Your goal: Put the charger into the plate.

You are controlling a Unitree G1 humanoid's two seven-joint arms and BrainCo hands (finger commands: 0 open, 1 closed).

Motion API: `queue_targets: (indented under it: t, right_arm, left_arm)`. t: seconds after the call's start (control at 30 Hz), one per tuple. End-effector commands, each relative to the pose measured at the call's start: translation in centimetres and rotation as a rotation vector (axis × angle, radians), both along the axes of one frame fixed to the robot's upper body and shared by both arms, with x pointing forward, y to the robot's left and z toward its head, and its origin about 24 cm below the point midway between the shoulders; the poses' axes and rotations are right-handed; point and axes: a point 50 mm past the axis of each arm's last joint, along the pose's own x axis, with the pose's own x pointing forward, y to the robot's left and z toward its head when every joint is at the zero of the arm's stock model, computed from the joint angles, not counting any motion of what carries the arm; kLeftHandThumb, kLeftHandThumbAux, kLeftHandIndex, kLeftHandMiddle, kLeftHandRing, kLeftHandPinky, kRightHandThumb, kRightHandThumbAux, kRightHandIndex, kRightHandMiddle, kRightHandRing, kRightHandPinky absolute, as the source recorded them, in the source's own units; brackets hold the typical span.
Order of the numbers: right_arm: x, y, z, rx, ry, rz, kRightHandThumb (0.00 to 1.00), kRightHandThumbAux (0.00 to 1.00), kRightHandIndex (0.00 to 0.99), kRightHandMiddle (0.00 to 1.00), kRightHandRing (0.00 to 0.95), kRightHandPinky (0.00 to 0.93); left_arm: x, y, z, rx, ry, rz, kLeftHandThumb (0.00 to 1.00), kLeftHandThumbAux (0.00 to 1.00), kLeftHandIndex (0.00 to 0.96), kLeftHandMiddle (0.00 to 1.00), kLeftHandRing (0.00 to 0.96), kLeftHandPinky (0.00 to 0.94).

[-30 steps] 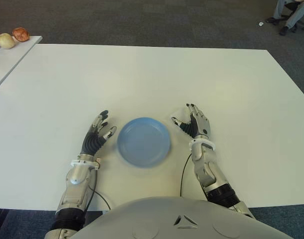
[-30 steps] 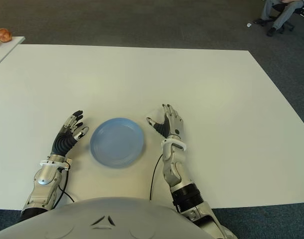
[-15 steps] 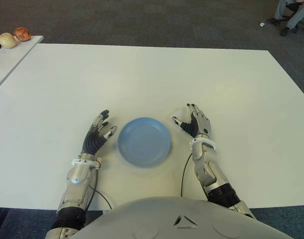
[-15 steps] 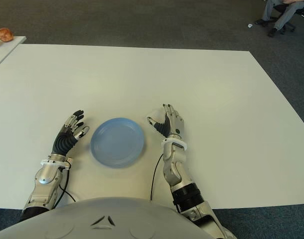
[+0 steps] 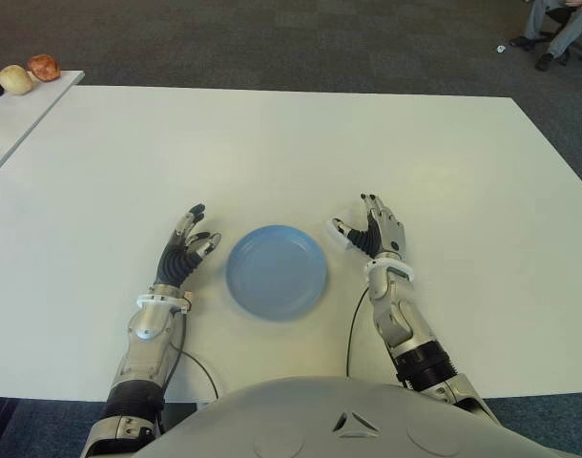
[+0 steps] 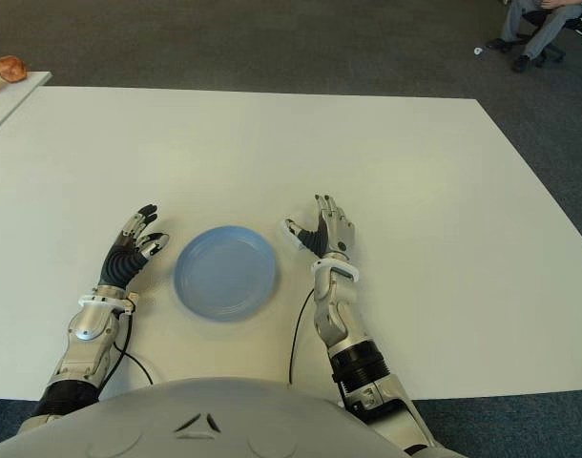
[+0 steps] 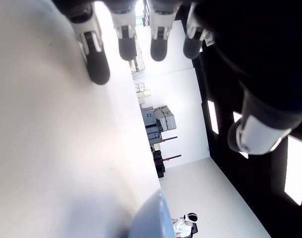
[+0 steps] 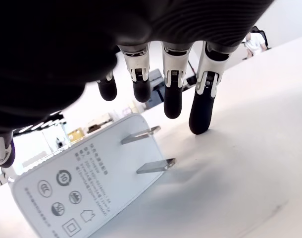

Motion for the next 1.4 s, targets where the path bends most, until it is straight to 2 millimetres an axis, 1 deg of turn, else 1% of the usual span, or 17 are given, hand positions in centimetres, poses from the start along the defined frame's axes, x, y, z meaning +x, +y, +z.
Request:
queue_targets:
  t: [0.03, 0.23, 0.43, 0.5, 0.6, 1.03, 1.4]
  right_arm:
    - [-1.93, -0.49, -3.42, 0.039, 0.188, -0.028, 0.302, 0.313, 0.0, 0.011, 0.141, 0.324]
    - [-1.8, -0.53, -3.51, 0.032, 0.182, -0.024, 0.296, 0.311, 0.0, 0.013, 0.144, 0.356]
    - [-1.8, -0.55, -3.42, 0.024, 0.176, -0.018, 0.286, 0.307, 0.0, 0.01, 0.142, 0.36]
    - [-1.82, -0.57, -3.37, 0.022, 0.174, -0.017, 0.285, 0.308, 0.0, 0.01, 0.15, 0.383]
    - [-1.86, -0.6, -3.3, 0.018, 0.171, -0.015, 0.285, 0.31, 0.0, 0.01, 0.157, 0.395]
    - [-2.08, -0.62, -3.09, 0.007, 0.161, 0.0, 0.286, 0.299, 0.0, 0.025, 0.185, 0.409]
    - [-2.16, -0.63, -3.03, -0.022, 0.144, 0.012, 0.281, 0.295, 0.0, 0.044, 0.178, 0.359]
  left_arm:
    - [-1.69, -0.64, -2.74, -0.032, 0.161, 0.006, 0.0, 0.583, 0.07, 0.077, 0.072, 0.087]
    - [-1.52, -0.78, -2.8, -0.041, 0.153, 0.016, 0.0, 0.581, 0.074, 0.077, 0.072, 0.09]
    - [-1.47, -0.85, -2.71, -0.038, 0.152, 0.014, 0.0, 0.574, 0.081, 0.079, 0.072, 0.09]
    - [-1.47, -0.89, -2.65, -0.037, 0.151, 0.013, 0.0, 0.574, 0.08, 0.078, 0.07, 0.087]
    - [-1.48, -0.92, -2.61, -0.039, 0.151, 0.012, 0.0, 0.573, 0.078, 0.076, 0.068, 0.083]
    - [-1.54, -0.94, -2.59, -0.038, 0.152, 0.011, 0.0, 0.571, 0.08, 0.076, 0.067, 0.071]
    - [-1.53, -1.0, -2.61, -0.036, 0.152, 0.009, 0.0, 0.576, 0.082, 0.077, 0.072, 0.075]
